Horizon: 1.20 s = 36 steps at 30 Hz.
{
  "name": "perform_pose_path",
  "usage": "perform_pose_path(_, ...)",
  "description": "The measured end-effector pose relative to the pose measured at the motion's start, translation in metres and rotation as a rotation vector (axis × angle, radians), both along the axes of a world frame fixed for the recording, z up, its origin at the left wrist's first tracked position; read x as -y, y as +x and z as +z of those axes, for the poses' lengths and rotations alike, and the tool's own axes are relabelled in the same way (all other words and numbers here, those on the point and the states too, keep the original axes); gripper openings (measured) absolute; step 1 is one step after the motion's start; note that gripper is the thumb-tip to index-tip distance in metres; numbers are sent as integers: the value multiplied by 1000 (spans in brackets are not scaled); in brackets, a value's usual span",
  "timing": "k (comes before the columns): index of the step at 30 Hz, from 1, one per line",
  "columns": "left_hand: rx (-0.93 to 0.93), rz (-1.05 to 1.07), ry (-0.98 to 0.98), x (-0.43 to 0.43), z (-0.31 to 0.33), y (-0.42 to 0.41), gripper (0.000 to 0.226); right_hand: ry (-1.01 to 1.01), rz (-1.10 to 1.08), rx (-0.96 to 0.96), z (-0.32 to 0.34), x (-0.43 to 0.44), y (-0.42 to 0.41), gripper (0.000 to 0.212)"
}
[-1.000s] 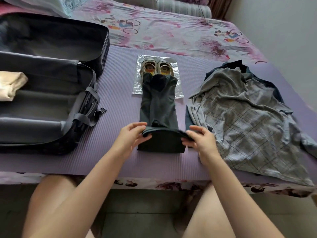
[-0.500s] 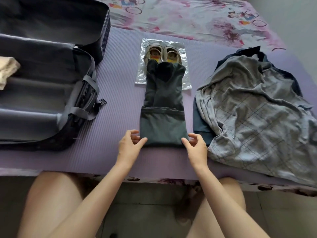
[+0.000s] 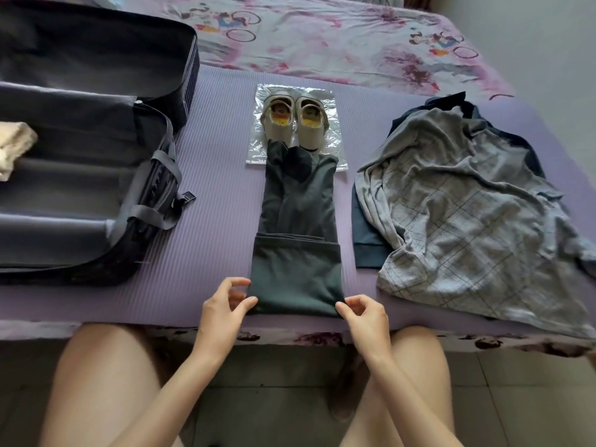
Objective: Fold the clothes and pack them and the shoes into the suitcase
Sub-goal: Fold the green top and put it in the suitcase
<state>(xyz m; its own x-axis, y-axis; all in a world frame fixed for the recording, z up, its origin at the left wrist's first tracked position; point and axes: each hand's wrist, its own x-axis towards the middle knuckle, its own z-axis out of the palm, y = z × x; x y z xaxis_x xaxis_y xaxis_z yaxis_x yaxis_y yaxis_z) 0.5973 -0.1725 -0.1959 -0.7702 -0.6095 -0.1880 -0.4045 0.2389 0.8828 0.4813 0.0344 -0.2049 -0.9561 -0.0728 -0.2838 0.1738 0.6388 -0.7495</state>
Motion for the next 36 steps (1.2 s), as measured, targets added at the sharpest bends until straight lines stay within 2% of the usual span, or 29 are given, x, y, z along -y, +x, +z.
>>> perform_pose_path(4, -1, 3, -55, -8, -9, 13, 31, -26, 6, 12, -7, -2, 17, 10)
perform_pose_path(6, -26, -19, -171, -7, -12, 13, 37, 18, 50, -131, -8, -4, 21, 14)
perform_pose_path(7, -41, -57, -250, -5, -14, 13, 43, 37, 90, -248, -7, -6, 22, 24)
perform_pose_path(9, -76, -178, -383, -1, -16, 7, 59, 67, 261, -459, -4, -6, 18, 56)
perform_pose_path(11, -95, -351, -487, 4, -16, -3, 76, 129, 522, -562, -2, -3, 7, 82)
perform_pose_path(13, -30, -540, -589, 10, -15, -17, 95, 244, 777, -563, -3, 2, -2, 98)
perform_pose_path(15, 123, -700, -700, 18, -17, -27, 109, 385, 947, -523, -11, 2, -11, 103)
perform_pose_path(17, 224, -796, -787, 25, -22, -31, 115, 459, 1005, -494, -21, -4, -17, 104)
perform_pose_path(20, 228, -795, -817, 27, -30, -23, 114, 397, 975, -522, -32, -13, -18, 100)
perform_pose_path(23, 102, -733, -818, 26, -38, -14, 99, 278, 930, -548, -35, -17, -18, 90)
perform_pose_path(28, -61, -695, -845, 28, -42, -3, 76, 263, 942, -585, -33, -20, -23, 78)
perform_pose_path(32, -171, -641, -894, 28, -42, 3, 42, 188, 883, -667, -31, -23, -23, 53)
perform_pose_path(36, -323, -547, -822, 30, -28, 0, 36, 41, 775, -654, -15, -20, -20, 38)
